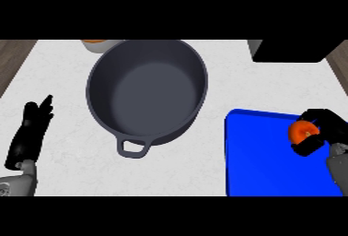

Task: Pick the squash from the tray and place it in the pot

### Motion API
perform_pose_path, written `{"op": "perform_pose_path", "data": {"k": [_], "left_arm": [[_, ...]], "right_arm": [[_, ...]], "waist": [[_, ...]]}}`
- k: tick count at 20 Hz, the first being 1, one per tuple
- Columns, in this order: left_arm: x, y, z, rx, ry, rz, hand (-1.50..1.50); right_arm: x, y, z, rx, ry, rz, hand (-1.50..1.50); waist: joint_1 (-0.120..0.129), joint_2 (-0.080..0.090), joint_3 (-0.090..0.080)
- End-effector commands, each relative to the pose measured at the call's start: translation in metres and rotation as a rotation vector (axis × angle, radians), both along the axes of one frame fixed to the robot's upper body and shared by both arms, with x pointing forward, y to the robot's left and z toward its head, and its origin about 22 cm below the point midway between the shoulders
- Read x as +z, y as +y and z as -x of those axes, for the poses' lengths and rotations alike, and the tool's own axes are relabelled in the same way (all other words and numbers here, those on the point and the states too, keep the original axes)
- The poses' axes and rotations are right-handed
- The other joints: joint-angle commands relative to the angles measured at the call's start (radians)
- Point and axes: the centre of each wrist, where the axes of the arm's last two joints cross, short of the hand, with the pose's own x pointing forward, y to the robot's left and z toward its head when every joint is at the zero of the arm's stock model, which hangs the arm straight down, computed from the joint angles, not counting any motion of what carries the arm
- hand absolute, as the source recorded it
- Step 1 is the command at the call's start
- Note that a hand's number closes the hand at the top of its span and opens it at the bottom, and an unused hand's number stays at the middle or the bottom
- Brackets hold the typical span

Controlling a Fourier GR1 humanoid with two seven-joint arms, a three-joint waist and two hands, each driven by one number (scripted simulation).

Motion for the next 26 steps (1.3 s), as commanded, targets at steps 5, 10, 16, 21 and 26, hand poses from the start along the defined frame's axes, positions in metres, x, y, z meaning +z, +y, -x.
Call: {"op": "perform_pose_path", "data": {"k": [5, 10, 16, 21, 26], "left_arm": [[-0.002, -0.008, -0.002, -0.021, -0.010, -0.008, 0.00], [0.005, 0.001, -0.001, 0.013, 0.002, -0.011, 0.00], [-0.003, -0.001, 0.004, 0.020, 0.002, -0.009, 0.00], [0.004, 0.010, 0.000, 0.003, -0.003, -0.013, 0.00], [0.002, 0.007, 0.002, -0.007, -0.005, -0.009, 0.00]], "right_arm": [[0.030, 0.065, -0.019, 0.573, -0.118, 0.211, 1.50], [0.049, 0.058, -0.001, 0.541, -0.327, 0.314, 1.50], [0.140, 0.096, 0.011, 0.590, -0.703, 0.203, 1.50], [0.177, 0.121, 0.022, 0.627, -0.964, 0.039, 1.50], [0.230, 0.139, 0.045, 0.680, -1.023, 0.054, 1.50]], "waist": [[0.006, 0.001, 0.001], [-0.013, -0.002, 0.001], [-0.028, -0.010, 0.001], [-0.015, -0.004, 0.001], [-0.007, -0.003, 0.001]]}}
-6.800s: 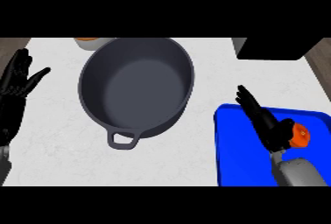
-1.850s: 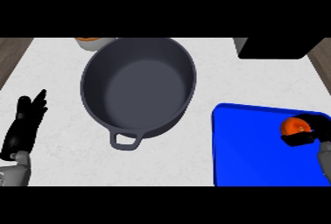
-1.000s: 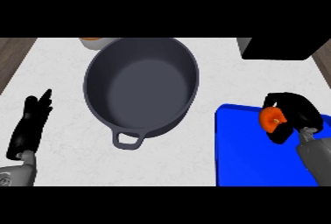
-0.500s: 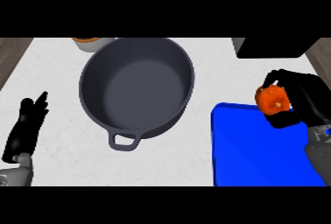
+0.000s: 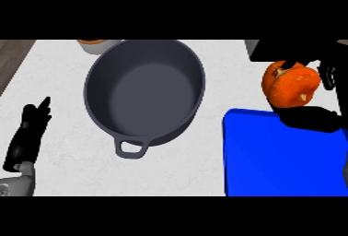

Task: Pick the squash from the tray and place it in the pot

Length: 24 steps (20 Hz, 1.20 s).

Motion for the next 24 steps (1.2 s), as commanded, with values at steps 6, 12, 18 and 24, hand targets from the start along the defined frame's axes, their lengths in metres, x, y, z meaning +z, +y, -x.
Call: {"op": "perform_pose_path", "data": {"k": [6, 12, 18, 24], "left_arm": [[-0.001, -0.001, 0.002, -0.013, 0.016, 0.010, 0.00], [0.010, -0.006, -0.006, -0.024, 0.002, 0.007, 0.00], [0.010, -0.002, -0.002, -0.018, -0.005, 0.015, 0.00], [-0.007, 0.013, -0.004, -0.035, -0.010, -0.009, 0.00]], "right_arm": [[0.071, 0.084, 0.009, 0.112, 0.031, 0.003, 1.50], [0.083, 0.160, -0.011, 0.094, 0.136, 0.009, 1.50], [0.065, 0.179, -0.054, 0.134, 0.268, 0.011, 1.50], [0.017, 0.213, -0.085, 0.141, 0.381, 0.036, 1.50]], "waist": [[0.020, 0.003, -0.001], [0.025, 0.005, -0.001], [0.022, 0.006, 0.000], [0.028, 0.011, -0.001]]}}
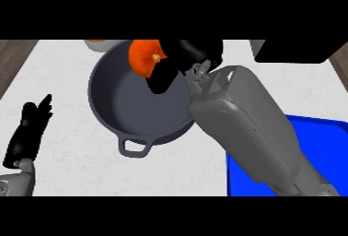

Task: Pick the squash from the tray and place it in the pot

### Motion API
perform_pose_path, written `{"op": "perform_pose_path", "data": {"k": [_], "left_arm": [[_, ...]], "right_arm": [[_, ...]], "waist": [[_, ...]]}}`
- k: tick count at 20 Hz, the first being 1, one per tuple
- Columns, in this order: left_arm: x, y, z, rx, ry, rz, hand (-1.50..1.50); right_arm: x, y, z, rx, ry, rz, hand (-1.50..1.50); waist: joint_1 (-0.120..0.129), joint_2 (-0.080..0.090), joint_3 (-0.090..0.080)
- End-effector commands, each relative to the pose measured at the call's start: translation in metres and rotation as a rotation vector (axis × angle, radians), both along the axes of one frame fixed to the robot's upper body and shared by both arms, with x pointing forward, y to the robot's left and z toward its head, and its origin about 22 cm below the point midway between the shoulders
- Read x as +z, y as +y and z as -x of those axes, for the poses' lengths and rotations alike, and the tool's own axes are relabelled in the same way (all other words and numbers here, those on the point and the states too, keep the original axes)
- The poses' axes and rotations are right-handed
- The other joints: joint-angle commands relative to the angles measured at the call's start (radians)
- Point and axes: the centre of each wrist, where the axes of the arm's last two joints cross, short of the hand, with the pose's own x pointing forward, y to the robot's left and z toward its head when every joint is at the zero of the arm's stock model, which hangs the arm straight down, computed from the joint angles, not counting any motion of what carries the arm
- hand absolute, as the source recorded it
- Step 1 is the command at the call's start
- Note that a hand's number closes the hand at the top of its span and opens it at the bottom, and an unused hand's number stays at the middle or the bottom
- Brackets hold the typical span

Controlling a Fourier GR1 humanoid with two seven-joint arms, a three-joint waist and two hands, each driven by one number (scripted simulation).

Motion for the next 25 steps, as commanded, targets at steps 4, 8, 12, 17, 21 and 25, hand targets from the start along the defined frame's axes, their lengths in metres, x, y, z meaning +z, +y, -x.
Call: {"op": "perform_pose_path", "data": {"k": [4, 8, 12, 17, 21, 25], "left_arm": [[0.007, -0.016, -0.003, -0.024, 0.001, 0.011, 0.00], [0.008, -0.004, 0.001, -0.012, 0.012, 0.010, 0.00], [0.012, -0.021, -0.013, -0.024, -0.012, 0.005, 0.00], [-0.004, -0.013, -0.006, -0.003, 0.001, 0.006, 0.00], [0.001, -0.011, 0.005, -0.001, 0.002, 0.030, 0.00], [0.000, -0.002, 0.001, 0.026, 0.031, -0.004, 0.00]], "right_arm": [[-0.052, 0.021, -0.030, -0.051, 0.215, -0.044, 1.50], [-0.055, 0.028, -0.041, -0.003, 0.268, -0.099, -1.50], [-0.066, 0.027, -0.041, 0.001, 0.261, -0.318, -1.50], [-0.080, 0.002, -0.051, -0.061, 0.142, -0.610, -1.50], [-0.087, -0.016, -0.060, -0.122, 0.060, -0.715, -1.50], [-0.095, -0.052, -0.052, -0.152, 0.043, -0.782, -1.50]], "waist": [[0.018, 0.002, 0.000], [0.018, 0.001, 0.001], [0.033, 0.006, 0.001], [0.022, 0.007, 0.001], [0.004, -0.001, 0.002], [-0.027, -0.007, 0.002]]}}
